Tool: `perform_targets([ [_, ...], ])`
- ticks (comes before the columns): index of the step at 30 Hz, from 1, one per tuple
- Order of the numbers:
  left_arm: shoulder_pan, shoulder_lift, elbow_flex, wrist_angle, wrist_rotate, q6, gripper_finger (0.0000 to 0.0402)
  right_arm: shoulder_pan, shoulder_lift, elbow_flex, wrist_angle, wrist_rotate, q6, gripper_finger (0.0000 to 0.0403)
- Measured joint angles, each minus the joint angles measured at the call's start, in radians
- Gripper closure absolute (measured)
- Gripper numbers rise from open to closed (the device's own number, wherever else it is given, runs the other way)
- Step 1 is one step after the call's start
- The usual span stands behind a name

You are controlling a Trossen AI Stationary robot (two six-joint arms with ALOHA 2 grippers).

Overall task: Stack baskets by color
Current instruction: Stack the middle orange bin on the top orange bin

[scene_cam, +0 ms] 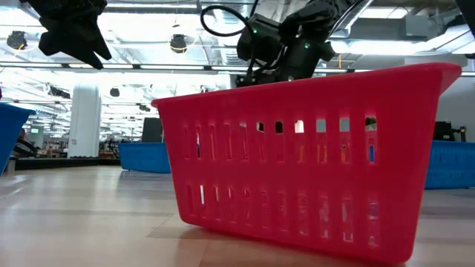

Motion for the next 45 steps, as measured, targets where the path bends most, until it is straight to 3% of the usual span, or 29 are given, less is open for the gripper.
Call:
perform_targets([
  [4,0.000,0.000,0.000,0.000,-0.002,0.000,0.0222,0.001,-0.001,0.000,-0.002,-0.003,0.002,0.0366],
  [6,0.000,0.000,0.000,0.000,-0.003,0.000,0.0222,0.003,-0.016,0.005,-0.005,-0.014,0.002,0.0388],
  [14,0.000,0.000,0.000,0.000,-0.003,-0.001,0.0222,-0.005,-0.206,0.032,-0.068,-0.010,-0.097,0.0394],
  [21,0.000,0.000,0.000,0.000,-0.010,-0.001,0.0222,-0.162,-0.430,0.034,-0.236,0.048,-0.238,0.0396],
  [25,0.000,0.000,0.000,0.000,-0.018,0.000,0.0222,-0.264,-0.504,0.034,-0.300,0.050,-0.416,0.0389],
  [33,0.000,0.000,0.000,0.000,-0.050,-0.001,0.0222,-0.393,-0.521,0.034,-0.431,0.049,-1.014,0.0394],
  [37,0.000,0.000,0.000,0.000,-0.059,-0.001,0.0222,-0.431,-0.489,0.033,-0.458,0.043,-1.171,0.0397],
  [42,0.000,0.000,0.000,0.000,-0.059,-0.001,0.0222,-0.476,-0.448,0.035,-0.457,-0.082,-1.271,0.0396],
  [45,0.000,0.000,0.000,0.000,-0.061,-0.001,0.0222,-0.499,-0.409,0.062,-0.479,-0.096,-1.327,0.0397],
])
